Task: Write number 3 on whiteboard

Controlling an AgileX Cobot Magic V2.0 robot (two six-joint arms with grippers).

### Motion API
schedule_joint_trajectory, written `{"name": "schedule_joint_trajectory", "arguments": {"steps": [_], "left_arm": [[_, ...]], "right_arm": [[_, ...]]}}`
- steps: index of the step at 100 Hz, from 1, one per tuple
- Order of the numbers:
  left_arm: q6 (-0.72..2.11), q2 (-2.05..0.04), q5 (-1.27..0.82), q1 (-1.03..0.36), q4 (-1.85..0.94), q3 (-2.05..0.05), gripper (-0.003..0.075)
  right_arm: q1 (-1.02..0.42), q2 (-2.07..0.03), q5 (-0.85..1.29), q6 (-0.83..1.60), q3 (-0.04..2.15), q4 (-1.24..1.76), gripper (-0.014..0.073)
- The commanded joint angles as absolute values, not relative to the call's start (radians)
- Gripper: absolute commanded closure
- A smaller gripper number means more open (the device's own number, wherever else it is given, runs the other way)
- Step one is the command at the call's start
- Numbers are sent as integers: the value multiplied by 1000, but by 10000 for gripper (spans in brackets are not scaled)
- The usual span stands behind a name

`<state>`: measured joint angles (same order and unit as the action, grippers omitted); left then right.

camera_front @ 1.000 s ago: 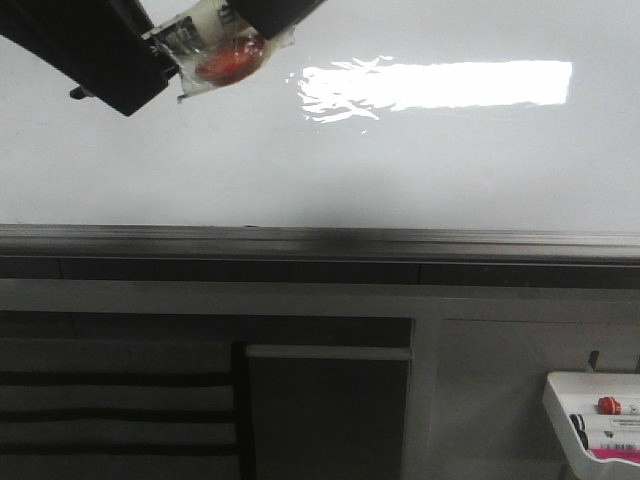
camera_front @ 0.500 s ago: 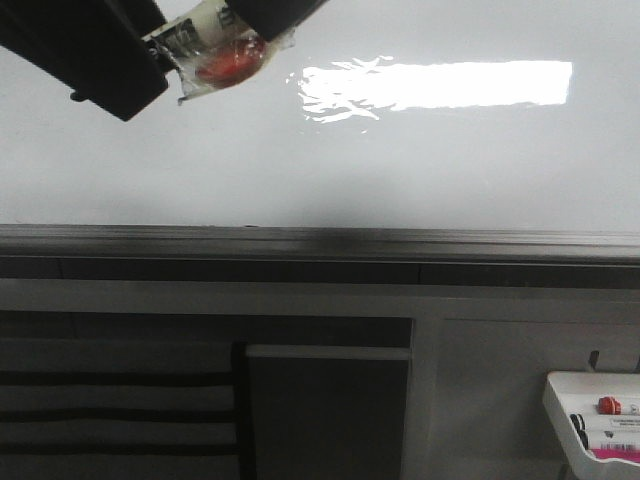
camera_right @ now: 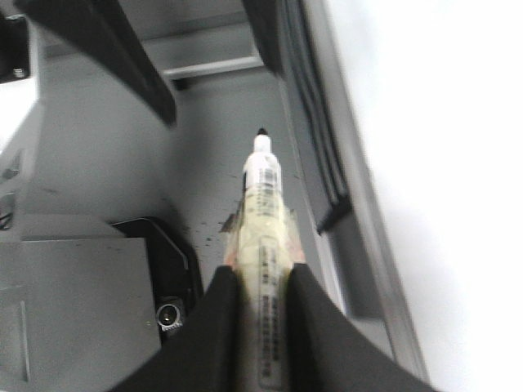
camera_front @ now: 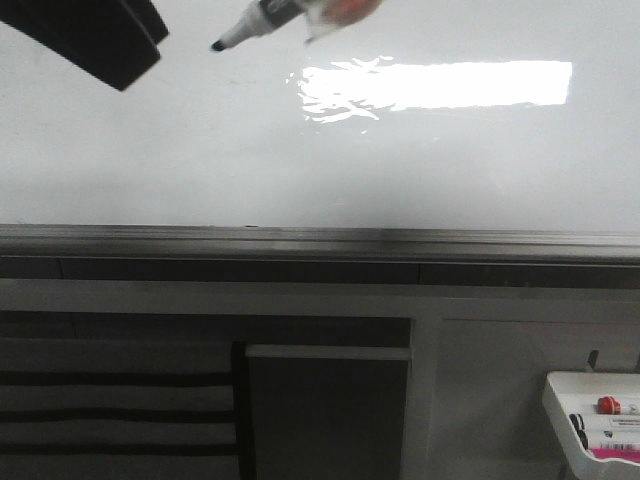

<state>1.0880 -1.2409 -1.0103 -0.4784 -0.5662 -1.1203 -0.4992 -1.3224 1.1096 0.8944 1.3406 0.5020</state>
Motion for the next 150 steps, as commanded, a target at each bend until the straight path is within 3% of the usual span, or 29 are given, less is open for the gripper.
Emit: {"name": "schedule_joint_trajectory", "arguments": {"steps": [1, 32, 64, 114, 150], "left_arm": [[1032, -1169, -973, -439, -621, -1149, 389], [989, -901, -776, -296, -764, -888, 439], [989, -834, -677, -287, -778, -807, 503], [989, -891, -677, -287, -782, -807, 577], [989, -907, -677, -287, -782, -807, 606]], "right_arm": [[-477, -1235, 1085, 777, 1376, 434, 645], [-393, -1025, 853, 488, 1132, 389, 645], [-392, -998, 757, 488, 1009, 401, 645], [-446, -1368, 853, 444, 1390, 361, 645], [-478, -1525, 851, 444, 1495, 289, 645]]}}
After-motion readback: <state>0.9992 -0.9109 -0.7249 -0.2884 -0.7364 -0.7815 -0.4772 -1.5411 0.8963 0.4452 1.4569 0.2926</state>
